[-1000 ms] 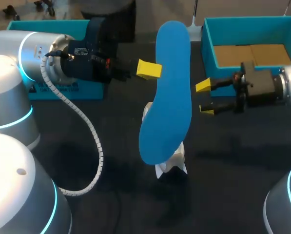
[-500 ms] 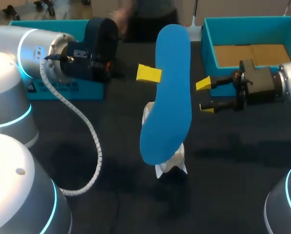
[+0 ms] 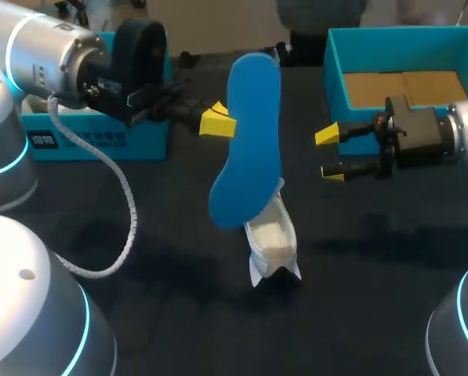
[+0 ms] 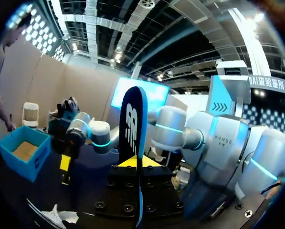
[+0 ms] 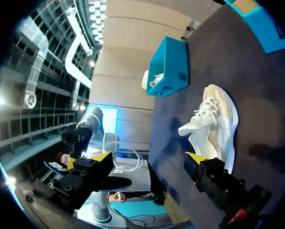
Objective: Take the shoe out of the shoebox, open the shoe tongue, remove and reinsert the insole, then place the shoe into the shoebox
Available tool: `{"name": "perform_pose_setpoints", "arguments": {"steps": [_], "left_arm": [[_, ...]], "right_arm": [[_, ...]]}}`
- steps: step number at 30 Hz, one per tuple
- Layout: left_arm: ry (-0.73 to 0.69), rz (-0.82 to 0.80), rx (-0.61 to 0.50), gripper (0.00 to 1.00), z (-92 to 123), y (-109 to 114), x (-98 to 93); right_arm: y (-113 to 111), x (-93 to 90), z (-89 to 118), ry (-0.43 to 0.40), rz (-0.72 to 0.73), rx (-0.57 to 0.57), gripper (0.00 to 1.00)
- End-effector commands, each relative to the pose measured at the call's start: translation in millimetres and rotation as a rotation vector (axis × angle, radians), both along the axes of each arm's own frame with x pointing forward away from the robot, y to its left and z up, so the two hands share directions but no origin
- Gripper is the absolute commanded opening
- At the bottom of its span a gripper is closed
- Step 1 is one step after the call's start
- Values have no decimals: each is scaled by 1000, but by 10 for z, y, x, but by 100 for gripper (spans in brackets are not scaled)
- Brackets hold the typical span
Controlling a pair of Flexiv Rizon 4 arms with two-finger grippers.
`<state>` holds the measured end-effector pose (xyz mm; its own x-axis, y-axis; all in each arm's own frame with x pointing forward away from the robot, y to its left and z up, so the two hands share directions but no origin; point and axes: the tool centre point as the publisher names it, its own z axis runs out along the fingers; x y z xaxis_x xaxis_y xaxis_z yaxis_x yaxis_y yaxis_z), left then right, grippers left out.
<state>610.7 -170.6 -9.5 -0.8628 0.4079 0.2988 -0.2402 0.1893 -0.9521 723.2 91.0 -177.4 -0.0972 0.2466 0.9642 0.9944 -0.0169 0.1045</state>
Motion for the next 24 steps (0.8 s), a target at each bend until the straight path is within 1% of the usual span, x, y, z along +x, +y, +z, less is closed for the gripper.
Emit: {"name": "perform_pose_setpoints", "arguments": {"steps": [1,5,8,24], "left_arm": [[-711,-16,-16,0,-109,15,96],[-912,29,-56,0,-297,43,231],[-889,92,-70,0,-416,66,291],[-889,92,-70,0,-416,66,291]], "right_arm": [[13,2,-5,0,-1,-2,100],[13,2,-5,0,-1,-2,100],[13,2,-5,0,-1,-2,100],[13,2,-5,0,-1,-2,100]]}}
